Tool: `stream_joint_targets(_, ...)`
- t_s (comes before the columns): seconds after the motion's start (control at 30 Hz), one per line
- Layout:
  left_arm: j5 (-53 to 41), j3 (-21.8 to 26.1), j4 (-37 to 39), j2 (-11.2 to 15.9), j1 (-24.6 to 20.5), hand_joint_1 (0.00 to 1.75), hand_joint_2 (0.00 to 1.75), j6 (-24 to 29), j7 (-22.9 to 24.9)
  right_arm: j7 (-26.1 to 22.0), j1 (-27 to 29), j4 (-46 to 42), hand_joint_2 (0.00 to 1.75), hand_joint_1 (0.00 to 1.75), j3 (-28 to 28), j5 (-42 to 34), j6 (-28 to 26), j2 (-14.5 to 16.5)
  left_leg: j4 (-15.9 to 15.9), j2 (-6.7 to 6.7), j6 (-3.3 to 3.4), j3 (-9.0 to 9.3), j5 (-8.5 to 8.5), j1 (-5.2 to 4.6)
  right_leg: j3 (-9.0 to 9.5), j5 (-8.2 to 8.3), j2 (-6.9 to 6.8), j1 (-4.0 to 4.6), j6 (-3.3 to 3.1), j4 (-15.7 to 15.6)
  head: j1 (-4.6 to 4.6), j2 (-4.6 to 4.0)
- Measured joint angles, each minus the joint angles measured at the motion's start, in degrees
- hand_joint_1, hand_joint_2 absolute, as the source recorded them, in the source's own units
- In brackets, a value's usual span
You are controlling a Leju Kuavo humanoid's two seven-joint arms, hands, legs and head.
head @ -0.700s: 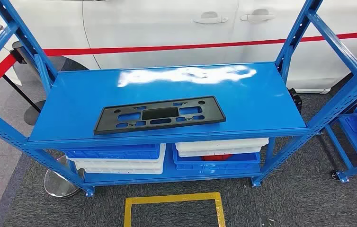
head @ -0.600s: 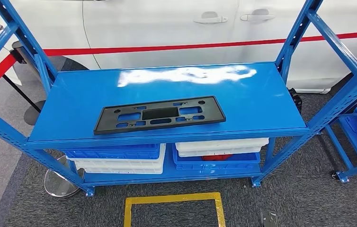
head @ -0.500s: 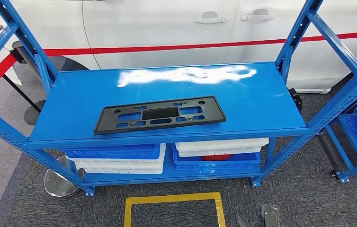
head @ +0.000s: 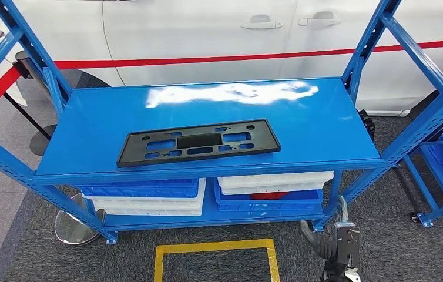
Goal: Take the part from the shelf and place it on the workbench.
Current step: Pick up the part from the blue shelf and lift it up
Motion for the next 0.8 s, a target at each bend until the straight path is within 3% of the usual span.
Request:
stream_joint_targets(0.47, -5.11, 4.83, 1.15, -0.38, -0.55, 0.0, 0.0, 0.01, -1.58, -2.84, -1.0, -21.84, 1.75, 0.0, 12.05, 8.33, -4.62, -4.73, 0.41, -0.01, 0.26, -0.33, -0.05, -0.15, -0.14, 0.18, 0.0, -0.16, 0.4, -0.04, 0.0, 0.0)
stream_joint_targets(0.53, -5.98, 5.68, 1.39, -0.49, -0.64, 0.0, 0.0, 0.01, -1.83, -3.08, -1.26, -25.4, 0.87, 0.0, 14.28, 9.47, -5.23, -5.69, 0.52, -0.01, 0.53, -0.43, -0.09, -0.3, -0.15, 0.21, 0.0, -0.3, 0.67, -0.04, 0.0, -0.01)
stream_joint_targets(0.6, -6.83, 6.61, 1.63, -0.58, -0.73, 0.0, 0.0, 0.01, -2.12, -3.1, -1.53, -28.91, 0.87, 0.0, 16.54, 10.01, -5.54, -6.65, 0.65, -0.01, 0.89, -0.57, -0.12, -0.46, -0.15, 0.26, 0.0, -0.46, 1.02, -0.11, -0.01, -0.01)
stream_joint_targets(0.67, -7.73, 7.5, 1.83, -0.69, -0.82, 0.0, 0.0, 0.01, -2.46, -2.83, -1.72, -32.18, 1.75, 0.0, 18.76, 9.91, -5.32, -7.58, 0.3, -0.02, 1.42, -0.47, 0.13, -0.41, -0.06, 0.39, -0.01, -0.45, 1.48, -0.41, 0.01, 0.0)
stream_joint_targets(0.73, -8.72, 8.36, 2.05, -1.02, -0.92, 0.0, 0.0, -0.04, -2.9, -2.3, -1.81, -35.23, 1.75, 0.0, 20.81, 9.41, -4.53, -8.73, -0.79, 0.05, 2.09, 0.0, 0.81, -0.06, -0.43, -0.43, -0.05, -0.31, 1.79, 0.5, 0.08, 0.0)
stream_joint_targets(0.8, -9.75, 9.24, 2.29, -1.38, -1.0, 0.0, 0.0, -0.13, -3.34, -1.72, -1.83, -37.88, 1.75, 0.0, 22.63, 9.54, -3.82, -9.76, -1.48, 0.17, 2.53, 0.18, 1.3, 0.12, -3.0, -3.48, -0.08, -0.26, 1.8, 5.79, 0.14, 0.0)
